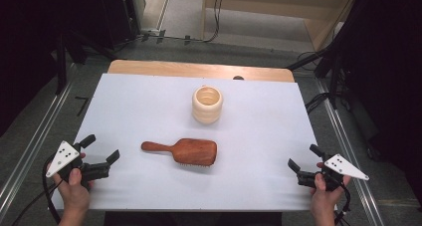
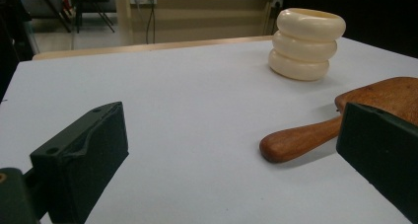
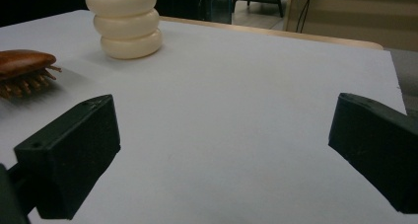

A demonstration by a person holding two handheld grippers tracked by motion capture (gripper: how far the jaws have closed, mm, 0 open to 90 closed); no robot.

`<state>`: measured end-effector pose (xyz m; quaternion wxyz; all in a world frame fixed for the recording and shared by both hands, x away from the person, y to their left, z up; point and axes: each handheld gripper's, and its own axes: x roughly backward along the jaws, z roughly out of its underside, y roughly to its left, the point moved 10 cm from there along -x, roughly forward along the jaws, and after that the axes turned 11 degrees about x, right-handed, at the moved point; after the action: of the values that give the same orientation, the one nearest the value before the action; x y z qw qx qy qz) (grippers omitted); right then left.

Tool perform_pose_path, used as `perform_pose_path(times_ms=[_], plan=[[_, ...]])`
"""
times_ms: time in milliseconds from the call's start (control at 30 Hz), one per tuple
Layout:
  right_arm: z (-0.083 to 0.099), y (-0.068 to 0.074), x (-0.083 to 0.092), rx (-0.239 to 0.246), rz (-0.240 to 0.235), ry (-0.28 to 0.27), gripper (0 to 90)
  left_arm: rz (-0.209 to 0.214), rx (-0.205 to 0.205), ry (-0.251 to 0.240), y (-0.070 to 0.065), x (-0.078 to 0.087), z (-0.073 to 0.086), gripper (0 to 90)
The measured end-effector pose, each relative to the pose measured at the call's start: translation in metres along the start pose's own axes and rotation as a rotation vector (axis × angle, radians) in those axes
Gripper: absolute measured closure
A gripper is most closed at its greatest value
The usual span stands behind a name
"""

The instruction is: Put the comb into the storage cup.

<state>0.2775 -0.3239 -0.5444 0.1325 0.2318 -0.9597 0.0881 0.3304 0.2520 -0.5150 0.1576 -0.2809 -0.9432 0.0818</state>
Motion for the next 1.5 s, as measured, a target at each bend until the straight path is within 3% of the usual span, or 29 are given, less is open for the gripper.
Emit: perform_pose_path(times_ms=[133, 300, 333, 767, 900, 1333, 1500], plan=[[-0.001, 0.001, -0.001, 0.011, -0.003, -0.006, 0.0, 0.016, -0.008, 0.012, -0.001, 0.0, 0.0, 0.0], [-0.001, 0.004, -0.001, 0.016, -0.022, -0.008, 0.0, 0.071, -0.045, 0.064, -0.012, -0.003, 0.002, 3.7], [-0.001, 0.006, -0.002, 0.026, -0.027, -0.004, 0.0, 0.099, -0.051, 0.083, -0.017, -0.005, 0.002, 3.7], [-0.001, 0.009, -0.002, 0.04, -0.045, -0.007, 0.0, 0.19, -0.103, 0.138, -0.044, -0.019, -0.006, 3.7], [-0.001, 0.01, -0.003, 0.045, -0.047, -0.006, 0.0, 0.2, -0.156, 0.174, -0.049, -0.024, -0.008, 3.8], [-0.001, 0.011, -0.003, 0.051, -0.049, -0.005, 0.0, 0.267, -0.264, 0.291, -0.071, -0.046, -0.009, 3.8], [-0.001, 0.011, -0.003, 0.048, -0.052, -0.006, 0.0, 0.26, -0.313, 0.31, -0.077, -0.053, -0.011, 5.4]])
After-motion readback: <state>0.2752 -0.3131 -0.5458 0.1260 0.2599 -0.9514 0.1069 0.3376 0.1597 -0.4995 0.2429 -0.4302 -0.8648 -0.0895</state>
